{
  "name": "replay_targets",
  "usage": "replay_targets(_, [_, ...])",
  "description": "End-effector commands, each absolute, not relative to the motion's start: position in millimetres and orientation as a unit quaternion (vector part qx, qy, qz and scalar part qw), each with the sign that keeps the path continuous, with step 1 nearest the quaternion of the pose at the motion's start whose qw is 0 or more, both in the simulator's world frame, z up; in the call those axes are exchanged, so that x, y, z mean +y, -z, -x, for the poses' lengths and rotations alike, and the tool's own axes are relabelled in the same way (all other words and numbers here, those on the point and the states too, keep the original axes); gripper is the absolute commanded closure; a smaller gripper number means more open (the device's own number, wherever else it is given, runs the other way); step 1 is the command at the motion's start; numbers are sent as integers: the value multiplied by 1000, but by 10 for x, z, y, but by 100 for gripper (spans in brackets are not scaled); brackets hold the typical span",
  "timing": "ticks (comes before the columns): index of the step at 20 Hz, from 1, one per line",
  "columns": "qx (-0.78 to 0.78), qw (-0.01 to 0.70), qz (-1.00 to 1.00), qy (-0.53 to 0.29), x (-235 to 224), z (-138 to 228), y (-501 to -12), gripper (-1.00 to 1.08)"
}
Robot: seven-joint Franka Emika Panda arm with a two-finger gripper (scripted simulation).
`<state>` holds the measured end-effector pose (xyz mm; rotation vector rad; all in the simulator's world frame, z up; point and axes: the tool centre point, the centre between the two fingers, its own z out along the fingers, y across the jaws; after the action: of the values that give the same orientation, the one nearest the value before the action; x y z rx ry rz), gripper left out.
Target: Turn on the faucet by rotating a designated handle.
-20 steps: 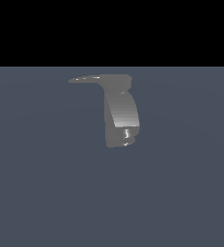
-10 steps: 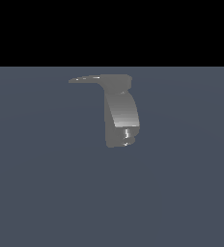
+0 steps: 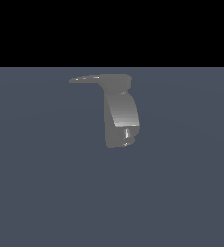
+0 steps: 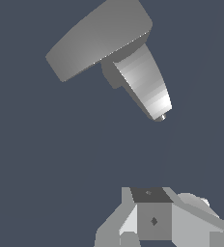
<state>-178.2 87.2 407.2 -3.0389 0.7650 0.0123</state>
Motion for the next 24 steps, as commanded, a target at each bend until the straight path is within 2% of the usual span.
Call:
replay_targets(1, [270,5,963,-4,957,1678,-3992,108])
replay_targets(24, [485,6,874,-3,1391,592,-3306,108])
